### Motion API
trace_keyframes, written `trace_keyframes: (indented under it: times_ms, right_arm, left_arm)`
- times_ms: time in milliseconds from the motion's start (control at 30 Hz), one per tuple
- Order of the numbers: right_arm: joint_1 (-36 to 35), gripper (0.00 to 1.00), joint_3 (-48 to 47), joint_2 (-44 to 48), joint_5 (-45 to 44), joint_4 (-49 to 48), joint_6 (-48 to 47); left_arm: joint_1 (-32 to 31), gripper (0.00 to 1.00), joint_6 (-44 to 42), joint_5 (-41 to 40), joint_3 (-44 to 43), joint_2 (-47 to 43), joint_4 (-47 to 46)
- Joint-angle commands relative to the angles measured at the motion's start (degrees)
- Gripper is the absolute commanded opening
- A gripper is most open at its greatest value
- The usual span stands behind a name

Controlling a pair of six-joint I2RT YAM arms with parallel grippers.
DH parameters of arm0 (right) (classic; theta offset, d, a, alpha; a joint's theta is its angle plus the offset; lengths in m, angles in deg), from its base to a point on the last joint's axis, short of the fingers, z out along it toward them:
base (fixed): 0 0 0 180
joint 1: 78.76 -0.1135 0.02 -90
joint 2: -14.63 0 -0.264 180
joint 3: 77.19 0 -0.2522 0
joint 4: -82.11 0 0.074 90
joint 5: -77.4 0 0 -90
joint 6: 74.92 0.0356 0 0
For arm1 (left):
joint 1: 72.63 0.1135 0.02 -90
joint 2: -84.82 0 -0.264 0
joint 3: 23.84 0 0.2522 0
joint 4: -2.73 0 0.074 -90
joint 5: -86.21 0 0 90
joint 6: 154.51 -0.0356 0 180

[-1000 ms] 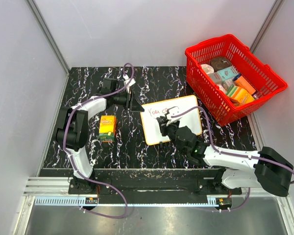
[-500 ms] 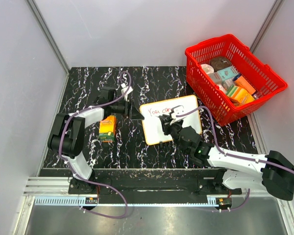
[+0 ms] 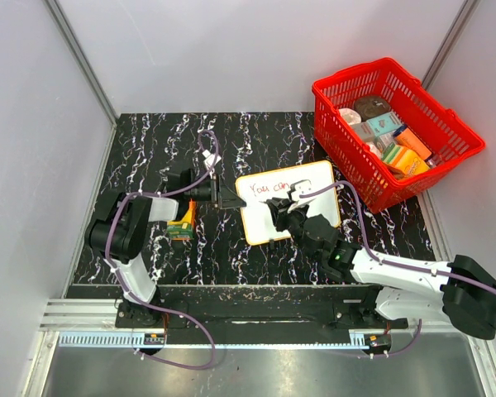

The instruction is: Write a sentence on the whiteboard

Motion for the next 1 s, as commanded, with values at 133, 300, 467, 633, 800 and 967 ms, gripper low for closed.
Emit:
trace_keyframes:
  times_ms: [133, 300, 467, 633, 800, 967]
  right_arm:
    - [0.03, 0.00, 0.09, 0.81, 1.37, -0.83, 1.83]
    - [0.03, 0.00, 0.01, -0.50, 1.45, -0.91, 1.56]
    - [0.03, 0.00, 0.36, -0.51, 1.72, -1.88, 0.60]
    - [0.03, 0.00, 0.97, -0.15, 2.77, -2.85, -1.51]
    - [-0.06, 0.00, 1.76, -1.56, 4.18, -4.43, -2.57]
    - [-0.06, 0.00, 2.38, -2.96, 4.53, -5.92, -2.74]
  left_arm:
    - [-2.68, 0.37, 3.41, 3.25, -1.75, 4.15, -10.23]
    - [-2.68, 0.07, 3.85, 3.78, -1.75, 3.89, -9.88]
    - [-2.68, 0.00, 4.12, 3.87, -2.19, 2.31, -7.60]
    - [-2.59, 0.00, -4.66, 1.23, -4.21, 1.34, 6.72]
    - [-2.42, 0.00, -4.32, 1.58, -4.74, 2.30, 7.44]
    - [-2.33, 0.00, -3.62, 1.84, -4.31, 1.95, 6.39]
